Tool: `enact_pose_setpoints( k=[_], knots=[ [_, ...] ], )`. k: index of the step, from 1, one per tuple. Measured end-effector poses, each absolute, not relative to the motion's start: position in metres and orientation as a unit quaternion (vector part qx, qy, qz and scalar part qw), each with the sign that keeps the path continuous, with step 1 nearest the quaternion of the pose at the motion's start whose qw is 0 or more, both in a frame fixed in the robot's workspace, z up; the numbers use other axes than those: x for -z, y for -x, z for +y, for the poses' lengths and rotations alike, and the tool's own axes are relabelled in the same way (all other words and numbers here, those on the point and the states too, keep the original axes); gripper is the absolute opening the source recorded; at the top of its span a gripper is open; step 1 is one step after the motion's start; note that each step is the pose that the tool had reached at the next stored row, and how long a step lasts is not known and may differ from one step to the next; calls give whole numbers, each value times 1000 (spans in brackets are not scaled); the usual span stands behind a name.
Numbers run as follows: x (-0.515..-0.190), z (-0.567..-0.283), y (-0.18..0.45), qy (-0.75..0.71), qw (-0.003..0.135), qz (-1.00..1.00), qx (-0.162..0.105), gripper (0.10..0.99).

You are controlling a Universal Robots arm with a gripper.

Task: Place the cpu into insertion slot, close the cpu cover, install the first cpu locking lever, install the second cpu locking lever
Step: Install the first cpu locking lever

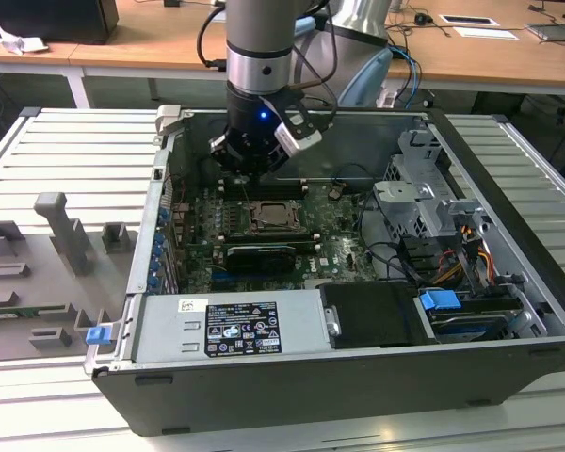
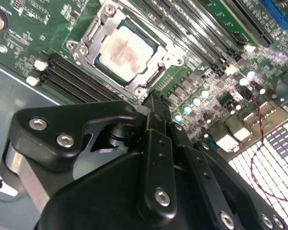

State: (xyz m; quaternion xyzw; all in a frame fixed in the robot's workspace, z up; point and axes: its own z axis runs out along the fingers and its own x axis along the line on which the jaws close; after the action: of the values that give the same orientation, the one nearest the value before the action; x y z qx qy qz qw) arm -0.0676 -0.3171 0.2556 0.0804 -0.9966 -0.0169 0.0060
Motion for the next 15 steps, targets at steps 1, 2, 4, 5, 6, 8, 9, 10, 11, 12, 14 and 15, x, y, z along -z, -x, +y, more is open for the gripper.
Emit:
enact_pose_setpoints(
  k=[1, 2, 4, 5, 6, 8, 9, 10, 11, 12, 14, 15],
  knots=[
    [-256, -317, 69, -80, 5, -997, 17, 106],
    [-256, -317, 70, -80, 4, -997, 17, 106],
    [-256, -317, 72, -81, 2, -997, 17, 106],
    [-256, -317, 73, -81, 1, -997, 17, 106],
    [-256, -317, 73, -81, 1, -997, 17, 106],
    [-256, -317, 74, -81, 0, -997, 16, 106],
    [-256, -317, 74, -81, 0, -997, 17, 106],
    [-256, -317, 74, -81, 0, -997, 17, 106],
    [-256, -317, 74, -81, 0, -997, 17, 106],
    [-255, -317, 74, -81, 0, -997, 17, 106],
    [-255, -317, 74, -81, 0, -997, 19, 106],
    [-255, -317, 75, -81, 0, -997, 19, 106]
  ],
)
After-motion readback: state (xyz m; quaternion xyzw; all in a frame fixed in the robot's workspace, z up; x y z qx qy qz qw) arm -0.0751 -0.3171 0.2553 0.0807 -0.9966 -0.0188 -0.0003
